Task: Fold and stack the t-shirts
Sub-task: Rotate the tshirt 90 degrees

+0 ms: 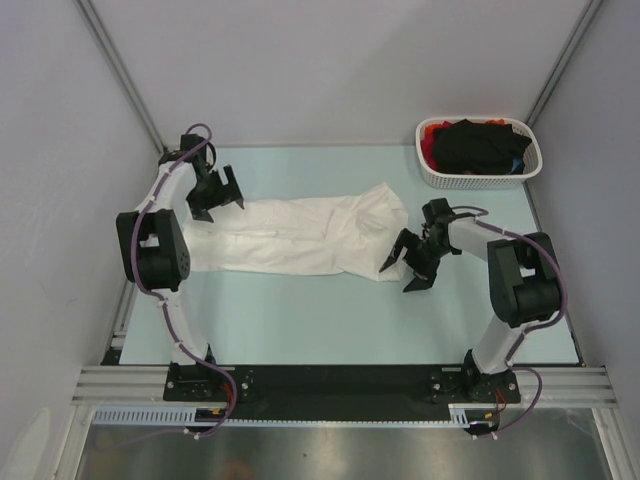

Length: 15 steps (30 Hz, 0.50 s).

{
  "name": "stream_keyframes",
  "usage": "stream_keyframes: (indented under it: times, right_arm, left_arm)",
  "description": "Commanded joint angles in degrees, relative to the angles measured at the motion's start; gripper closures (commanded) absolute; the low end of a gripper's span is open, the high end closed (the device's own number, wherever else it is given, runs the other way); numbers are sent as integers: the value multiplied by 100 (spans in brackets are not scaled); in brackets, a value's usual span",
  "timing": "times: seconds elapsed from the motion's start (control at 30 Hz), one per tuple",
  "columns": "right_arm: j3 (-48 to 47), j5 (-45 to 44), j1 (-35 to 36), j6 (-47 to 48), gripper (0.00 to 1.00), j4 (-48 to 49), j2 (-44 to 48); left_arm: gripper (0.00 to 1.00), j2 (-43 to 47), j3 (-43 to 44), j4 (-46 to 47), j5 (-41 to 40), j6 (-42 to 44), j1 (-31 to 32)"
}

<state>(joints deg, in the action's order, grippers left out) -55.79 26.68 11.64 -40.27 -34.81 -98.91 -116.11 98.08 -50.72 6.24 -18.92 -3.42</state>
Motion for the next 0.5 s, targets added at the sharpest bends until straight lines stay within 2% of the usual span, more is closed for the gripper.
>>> stream_keyframes:
  times: [0.0,0.2,0.23,0.3,0.33,0.4,0.47]
  right_arm:
    - [-379,-356,303,90,12,369,-637]
    - [-1161,-585,620,54,20,299,-1234]
    - [-1223,-585,646,37,27,290,-1262]
    - [-1390,-576,699,28,49,282,-1314]
    - [-1443,-576,699,2,76,273,-1323]
    - [-1592,-628,717,11,100,151,-1367]
    - [-1689,-655,734,80,100,54,-1402]
  left_arm:
    - [0,71,211,-17,-70,143,-141]
    - [0,-69,439,-114,-290,160,-255]
    - [0,-104,475,-131,-316,152,-282]
    - [0,-166,598,-157,-351,125,-352]
    - [0,-175,633,-158,-360,125,-378]
    - [0,-227,729,-149,-430,108,-448]
    - [0,-341,835,-158,-466,108,-562]
